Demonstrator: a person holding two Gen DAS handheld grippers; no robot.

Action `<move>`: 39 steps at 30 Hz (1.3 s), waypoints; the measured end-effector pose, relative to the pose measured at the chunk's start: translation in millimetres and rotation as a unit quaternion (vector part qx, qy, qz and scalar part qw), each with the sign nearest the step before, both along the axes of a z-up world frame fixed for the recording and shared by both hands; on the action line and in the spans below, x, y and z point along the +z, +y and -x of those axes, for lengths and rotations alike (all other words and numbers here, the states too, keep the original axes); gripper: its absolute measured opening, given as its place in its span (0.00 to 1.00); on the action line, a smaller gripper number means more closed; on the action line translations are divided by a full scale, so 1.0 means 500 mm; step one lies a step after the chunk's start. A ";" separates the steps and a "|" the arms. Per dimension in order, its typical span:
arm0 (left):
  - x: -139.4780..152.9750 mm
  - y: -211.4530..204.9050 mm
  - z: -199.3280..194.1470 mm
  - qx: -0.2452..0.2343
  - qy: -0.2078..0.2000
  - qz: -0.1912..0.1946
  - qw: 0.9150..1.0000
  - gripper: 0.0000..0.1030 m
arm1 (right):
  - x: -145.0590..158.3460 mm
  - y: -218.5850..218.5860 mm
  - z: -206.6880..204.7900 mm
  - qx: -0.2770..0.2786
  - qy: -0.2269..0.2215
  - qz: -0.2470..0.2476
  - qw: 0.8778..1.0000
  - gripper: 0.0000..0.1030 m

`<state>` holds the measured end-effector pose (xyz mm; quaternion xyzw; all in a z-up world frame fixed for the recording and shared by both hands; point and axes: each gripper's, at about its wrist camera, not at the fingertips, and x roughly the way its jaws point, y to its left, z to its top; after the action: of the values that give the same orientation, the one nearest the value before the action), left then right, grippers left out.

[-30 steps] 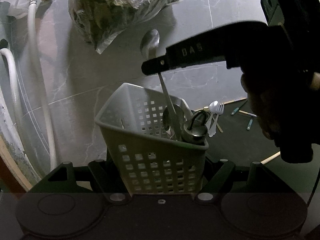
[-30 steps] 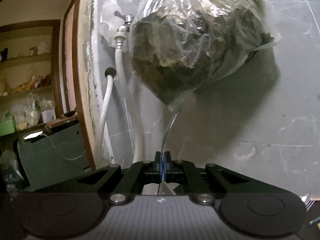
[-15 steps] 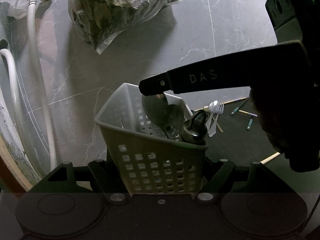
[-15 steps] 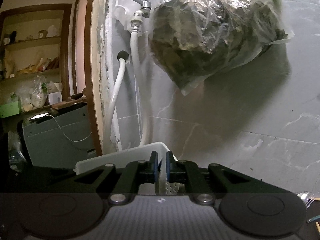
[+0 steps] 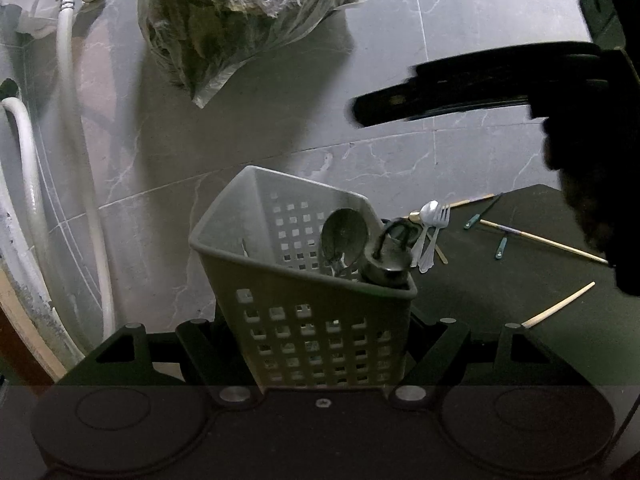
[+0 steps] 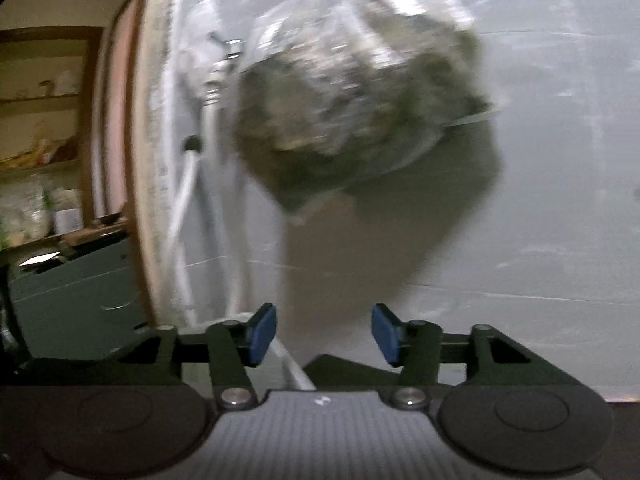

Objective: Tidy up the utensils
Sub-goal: 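Move the open right tool back toward the utensil pile, then grasp a silver fork from the pile with the right tool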

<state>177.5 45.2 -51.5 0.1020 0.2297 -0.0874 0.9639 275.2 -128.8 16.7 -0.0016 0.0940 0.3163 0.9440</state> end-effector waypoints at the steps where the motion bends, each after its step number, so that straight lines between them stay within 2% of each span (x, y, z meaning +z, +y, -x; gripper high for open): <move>1: 0.000 0.001 0.000 0.000 0.001 0.000 1.000 0.77 | 0.000 -0.015 -0.001 -0.014 0.001 -0.001 1.000 0.65; 8: 0.005 -0.002 -0.006 0.001 0.008 -0.008 1.000 0.77 | -0.024 -0.116 0.000 -0.102 0.029 -0.014 0.994 0.87; 14: 0.006 -0.006 -0.006 0.003 0.014 -0.018 1.000 0.78 | -0.061 -0.163 0.008 -0.132 0.072 -0.025 0.988 0.99; 21: 0.007 -0.014 -0.012 0.009 0.019 -0.025 0.999 0.78 | -0.126 -0.185 -0.021 -0.146 0.175 -0.022 0.974 0.99; 26: 0.007 -0.020 -0.012 0.014 0.022 -0.032 0.999 0.79 | -0.170 -0.189 -0.049 -0.156 0.232 -0.008 0.960 1.00; 34: 0.010 -0.024 -0.017 0.023 0.029 -0.034 0.999 0.79 | -0.195 -0.187 -0.088 -0.161 0.246 -0.009 0.956 1.00; 39: 0.010 -0.026 -0.017 0.029 0.029 -0.033 0.999 0.79 | -0.195 -0.186 -0.125 -0.155 0.256 -0.031 0.954 1.00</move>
<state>186.1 32.0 -46.6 0.1249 0.2632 -0.0551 0.9550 337.8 -221.7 -80.9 0.1229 0.3218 0.1583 0.9254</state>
